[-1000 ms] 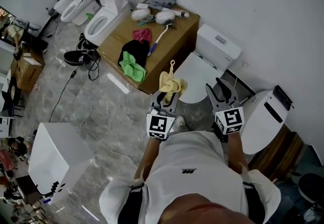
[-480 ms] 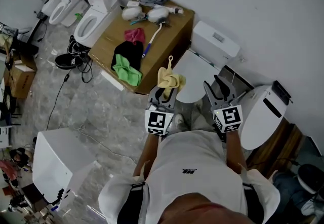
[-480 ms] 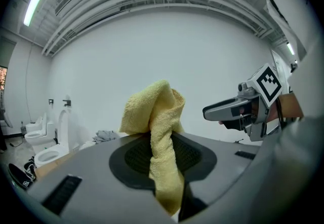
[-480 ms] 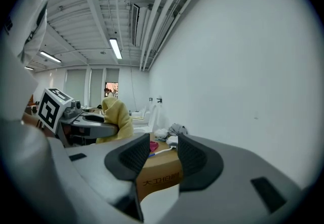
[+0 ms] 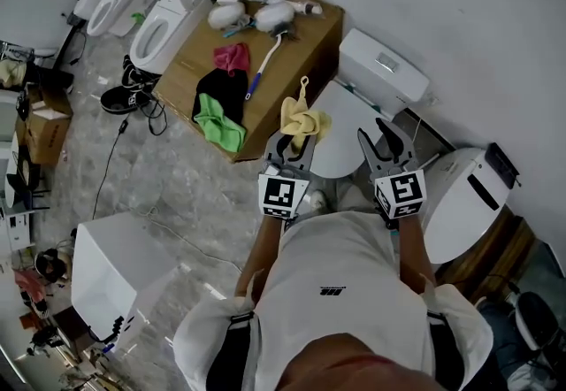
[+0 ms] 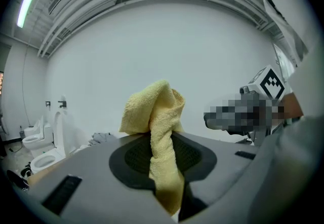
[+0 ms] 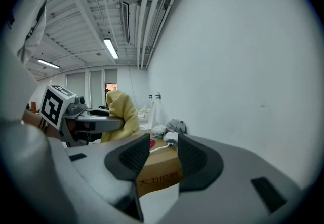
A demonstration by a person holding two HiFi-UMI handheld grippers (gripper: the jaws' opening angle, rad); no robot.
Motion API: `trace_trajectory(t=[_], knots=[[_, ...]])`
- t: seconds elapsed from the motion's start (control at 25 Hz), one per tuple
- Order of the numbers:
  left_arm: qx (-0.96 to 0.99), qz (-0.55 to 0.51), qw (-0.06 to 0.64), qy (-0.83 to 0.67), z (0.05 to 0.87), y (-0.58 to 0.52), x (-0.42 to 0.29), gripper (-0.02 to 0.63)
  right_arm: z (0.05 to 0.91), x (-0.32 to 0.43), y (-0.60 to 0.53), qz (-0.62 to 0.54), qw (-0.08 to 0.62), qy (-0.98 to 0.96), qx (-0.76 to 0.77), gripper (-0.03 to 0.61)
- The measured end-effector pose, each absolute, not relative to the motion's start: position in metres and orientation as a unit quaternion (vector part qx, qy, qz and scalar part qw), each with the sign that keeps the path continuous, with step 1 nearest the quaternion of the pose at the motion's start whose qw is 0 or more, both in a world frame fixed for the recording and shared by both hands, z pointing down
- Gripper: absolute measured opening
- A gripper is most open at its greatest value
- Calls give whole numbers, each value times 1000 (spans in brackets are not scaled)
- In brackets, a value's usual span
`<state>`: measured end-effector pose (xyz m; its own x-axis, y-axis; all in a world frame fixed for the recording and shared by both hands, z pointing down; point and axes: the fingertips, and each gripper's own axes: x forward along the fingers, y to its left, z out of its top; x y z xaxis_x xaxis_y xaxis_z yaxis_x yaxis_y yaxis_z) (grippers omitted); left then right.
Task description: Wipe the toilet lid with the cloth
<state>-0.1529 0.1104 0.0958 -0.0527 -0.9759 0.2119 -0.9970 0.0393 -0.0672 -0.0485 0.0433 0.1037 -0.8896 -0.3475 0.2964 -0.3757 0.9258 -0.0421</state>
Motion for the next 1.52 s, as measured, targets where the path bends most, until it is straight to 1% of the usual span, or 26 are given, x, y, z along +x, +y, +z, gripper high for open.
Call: trace_trajectory(t=[0.32, 0.6, 0.96, 1.28, 1.52], knots=[[697, 130, 75, -702, 130, 28, -150, 104, 146, -48, -27, 78, 167, -967, 178, 189], [708, 160, 106, -680, 174, -18, -137, 104, 192, -38, -66, 118, 188, -959, 174, 189], [754, 197, 144, -609, 241, -45, -104, 104, 260, -7, -82, 159, 232, -935, 214, 189], [800, 206, 177, -535, 307, -58, -69, 104, 308, 21, -84, 187, 253, -906, 283, 189], [840, 213, 192, -460, 348, -58, -39, 104, 339, 38, -82, 247, 228, -877, 343, 189]])
